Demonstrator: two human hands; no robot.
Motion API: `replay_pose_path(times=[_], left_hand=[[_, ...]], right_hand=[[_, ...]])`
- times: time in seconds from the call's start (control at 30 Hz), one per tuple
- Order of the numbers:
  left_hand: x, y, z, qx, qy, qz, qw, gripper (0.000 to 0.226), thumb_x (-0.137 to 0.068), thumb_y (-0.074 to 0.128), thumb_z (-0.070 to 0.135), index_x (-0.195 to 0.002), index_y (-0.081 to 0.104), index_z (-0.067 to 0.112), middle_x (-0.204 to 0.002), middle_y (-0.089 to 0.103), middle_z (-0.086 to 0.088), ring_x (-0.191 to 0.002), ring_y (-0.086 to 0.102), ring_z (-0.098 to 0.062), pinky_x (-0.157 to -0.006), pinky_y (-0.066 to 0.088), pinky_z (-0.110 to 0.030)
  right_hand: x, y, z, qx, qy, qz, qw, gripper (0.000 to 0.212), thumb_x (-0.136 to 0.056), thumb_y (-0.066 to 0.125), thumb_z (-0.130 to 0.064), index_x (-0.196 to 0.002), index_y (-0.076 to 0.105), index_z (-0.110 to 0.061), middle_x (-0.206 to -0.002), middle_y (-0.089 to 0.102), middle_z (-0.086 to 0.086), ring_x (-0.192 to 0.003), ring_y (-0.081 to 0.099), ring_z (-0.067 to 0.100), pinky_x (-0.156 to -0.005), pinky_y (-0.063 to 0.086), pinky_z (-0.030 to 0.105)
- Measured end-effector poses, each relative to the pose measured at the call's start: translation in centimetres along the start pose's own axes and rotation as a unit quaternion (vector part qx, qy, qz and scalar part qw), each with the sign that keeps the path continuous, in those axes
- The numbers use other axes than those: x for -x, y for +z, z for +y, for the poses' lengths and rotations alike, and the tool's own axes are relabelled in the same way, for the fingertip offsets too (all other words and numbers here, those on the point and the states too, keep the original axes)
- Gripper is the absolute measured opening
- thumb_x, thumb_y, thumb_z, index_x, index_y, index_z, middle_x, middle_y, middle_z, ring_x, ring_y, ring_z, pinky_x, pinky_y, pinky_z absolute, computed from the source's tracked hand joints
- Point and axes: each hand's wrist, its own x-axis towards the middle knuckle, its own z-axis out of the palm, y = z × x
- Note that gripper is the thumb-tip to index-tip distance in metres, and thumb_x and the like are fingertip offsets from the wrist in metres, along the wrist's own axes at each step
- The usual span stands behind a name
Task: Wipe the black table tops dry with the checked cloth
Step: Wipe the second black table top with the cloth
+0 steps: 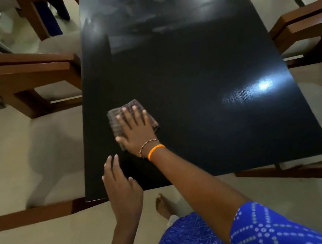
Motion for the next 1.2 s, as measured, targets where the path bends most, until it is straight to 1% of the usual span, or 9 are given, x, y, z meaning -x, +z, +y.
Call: replay_pose_path(times=[0.1, 0.2, 0.37, 0.53, 0.63, 0.73, 0.87, 1.03, 1.2], left_hand=[[0.0, -0.5, -1.4, -0.001, -0.007, -0.001, 1.000, 0.069, -0.080, 0.054, -0.009, -0.142, 0.030, 0.006, -0.151, 0.028, -0.013, -0.143, 0.020, -0.024, -0.117, 0.012, -0.039], [0.0, -0.4, -1.5, 0.009, 0.018, -0.033, 0.999, 0.068, -0.083, 0.053, -0.005, -0.143, 0.027, 0.010, -0.152, 0.026, -0.008, -0.143, 0.017, -0.020, -0.116, 0.009, -0.036], [0.0, 0.5, 0.7, -0.007, 0.094, -0.092, 0.991, 0.067, -0.086, 0.053, 0.003, -0.145, 0.023, 0.013, -0.153, 0.024, -0.004, -0.144, 0.014, -0.015, -0.117, 0.005, -0.034], [0.5, 0.8, 1.1, -0.039, 0.147, -0.124, 0.981, 0.069, -0.088, 0.053, 0.009, -0.146, 0.018, 0.016, -0.154, 0.022, 0.000, -0.145, 0.012, -0.013, -0.116, 0.000, -0.031], [0.3, 0.4, 0.0, -0.043, 0.143, -0.123, 0.981, 0.069, -0.087, 0.054, 0.009, -0.146, 0.019, 0.017, -0.153, 0.023, 0.000, -0.144, 0.013, -0.013, -0.116, 0.000, -0.032], [0.0, -0.3, -1.6, -0.052, 0.127, -0.119, 0.983, 0.071, -0.086, 0.053, 0.006, -0.146, 0.018, 0.017, -0.154, 0.022, 0.001, -0.145, 0.011, -0.013, -0.115, -0.004, -0.033], [-0.4, -1.1, -3.2, -0.027, 0.091, -0.104, 0.990, 0.070, -0.084, 0.052, 0.001, -0.145, 0.021, 0.015, -0.152, 0.026, 0.000, -0.144, 0.015, -0.014, -0.116, -0.002, -0.034], [-1.0, -1.3, -3.3, -0.005, 0.077, -0.070, 0.995, 0.068, -0.081, 0.049, -0.006, -0.143, 0.027, 0.011, -0.150, 0.030, -0.006, -0.144, 0.017, -0.019, -0.117, 0.000, -0.040], [-1.1, -0.6, -1.9, -0.034, 0.100, -0.081, 0.991, 0.077, -0.079, 0.068, 0.012, -0.143, 0.025, 0.011, -0.151, 0.029, -0.007, -0.144, 0.016, -0.021, -0.116, -0.002, -0.038]], right_hand=[[1.3, 1.2, -1.1, 0.036, -0.054, 0.000, 0.998, 0.069, -0.095, 0.033, -0.050, -0.150, 0.006, -0.020, -0.160, -0.006, 0.006, -0.146, -0.010, 0.030, -0.117, -0.009, 0.049], [3.4, 0.7, 2.3, 0.044, -0.022, 0.033, 0.998, 0.068, -0.093, 0.034, -0.052, -0.150, 0.006, -0.024, -0.160, -0.003, 0.003, -0.147, -0.006, 0.026, -0.118, -0.005, 0.047], [10.1, -1.1, 12.5, 0.048, 0.175, 0.095, 0.979, 0.070, -0.086, 0.021, -0.056, -0.149, 0.013, -0.028, -0.160, 0.008, 0.002, -0.147, 0.006, 0.028, -0.117, 0.007, 0.047], [17.0, -2.9, 22.4, -0.009, 0.389, 0.138, 0.911, 0.077, -0.080, 0.019, -0.056, -0.149, 0.017, -0.022, -0.160, 0.008, 0.006, -0.146, 0.007, 0.032, -0.116, 0.007, 0.054], [18.1, -2.7, 23.4, -0.015, 0.441, 0.155, 0.884, 0.074, -0.082, 0.021, -0.051, -0.150, 0.014, -0.023, -0.160, 0.005, 0.005, -0.147, 0.003, 0.031, -0.117, 0.004, 0.054], [16.1, -2.2, 20.4, -0.036, 0.466, 0.179, 0.866, 0.071, -0.084, 0.024, -0.048, -0.149, 0.015, -0.021, -0.160, 0.005, 0.008, -0.146, 0.002, 0.035, -0.117, 0.002, 0.057], [12.6, 0.2, 11.7, -0.013, 0.391, 0.170, 0.905, 0.067, -0.092, 0.045, -0.040, -0.149, 0.015, -0.021, -0.160, 0.004, 0.010, -0.146, 0.000, 0.036, -0.116, 0.000, 0.055], [9.5, 4.0, -0.6, -0.004, 0.175, 0.091, 0.980, 0.073, -0.089, 0.041, -0.051, -0.149, 0.007, -0.027, -0.160, -0.002, 0.006, -0.146, -0.012, 0.032, -0.116, -0.007, 0.054], [11.9, 5.8, -1.9, 0.006, 0.000, 0.086, 0.996, 0.068, -0.089, 0.043, -0.054, -0.148, 0.018, -0.029, -0.159, 0.011, 0.003, -0.146, -0.002, 0.028, -0.115, -0.005, 0.053]])
